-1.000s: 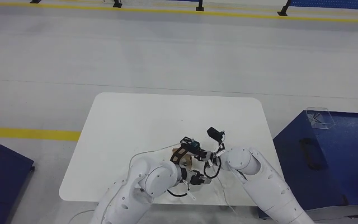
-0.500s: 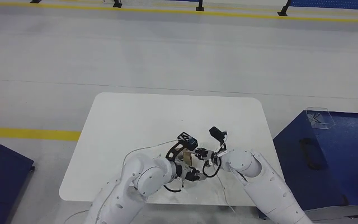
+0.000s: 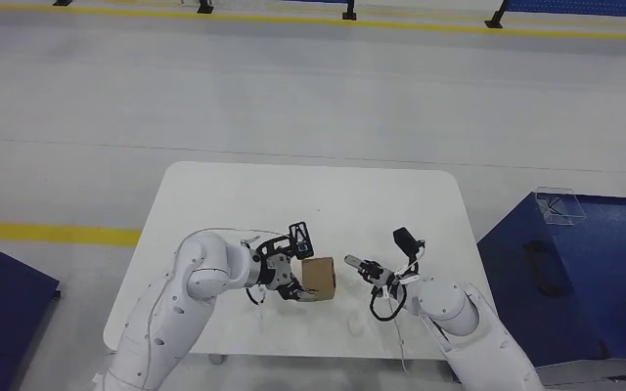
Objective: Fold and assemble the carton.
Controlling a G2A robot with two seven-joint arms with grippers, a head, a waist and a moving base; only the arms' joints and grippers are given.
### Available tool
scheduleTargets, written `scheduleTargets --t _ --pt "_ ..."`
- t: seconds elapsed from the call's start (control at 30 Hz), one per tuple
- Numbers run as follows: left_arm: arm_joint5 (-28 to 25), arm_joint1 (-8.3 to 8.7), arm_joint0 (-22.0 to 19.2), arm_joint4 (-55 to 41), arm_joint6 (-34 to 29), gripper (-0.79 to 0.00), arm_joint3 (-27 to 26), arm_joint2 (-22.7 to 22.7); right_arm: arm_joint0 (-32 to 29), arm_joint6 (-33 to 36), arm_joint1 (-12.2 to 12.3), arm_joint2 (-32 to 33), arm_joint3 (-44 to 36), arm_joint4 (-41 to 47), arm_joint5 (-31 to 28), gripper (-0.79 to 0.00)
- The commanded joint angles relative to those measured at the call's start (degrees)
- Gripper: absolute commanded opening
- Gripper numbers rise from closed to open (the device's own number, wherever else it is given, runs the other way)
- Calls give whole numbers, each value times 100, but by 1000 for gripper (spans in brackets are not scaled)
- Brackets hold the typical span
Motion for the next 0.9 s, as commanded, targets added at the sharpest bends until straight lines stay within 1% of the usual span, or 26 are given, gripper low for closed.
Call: scheduleTargets --t 0.0,0.23,0.3,0.33,0.4,0.47,0.57,0.73,0.87 --pt "177 -11 -41 37 79 0 95 21 1 1 0 -1 1 -1 -1 0" --pt "177 -11 -41 37 79 0 95 21 -10 -2 -1 -6 2 3 -24 0" --pt "179 2 -49 655 335 0 -119 83 -20 36 0 6 62 20 -97 0" --pt "44 5 -27 858 550 0 -58 145 1 31 -1 69 92 99 -84 0" --pt "-463 4 -171 942 1010 0 261 206 29 16 7 142 119 75 -67 0" --pt "-710 -9 -375 1324 1293 0 596 355 56 30 12 192 131 64 -54 0" --pt "-710 -55 -664 1727 1863 0 1013 776 110 144 25 310 179 126 -20 0" --pt "-710 -121 -1076 2176 2824 0 1798 1334 214 236 30 406 340 189 82 0" --pt "-710 -182 -1338 2456 3281 0 2219 1810 258 251 26 424 405 234 83 0"
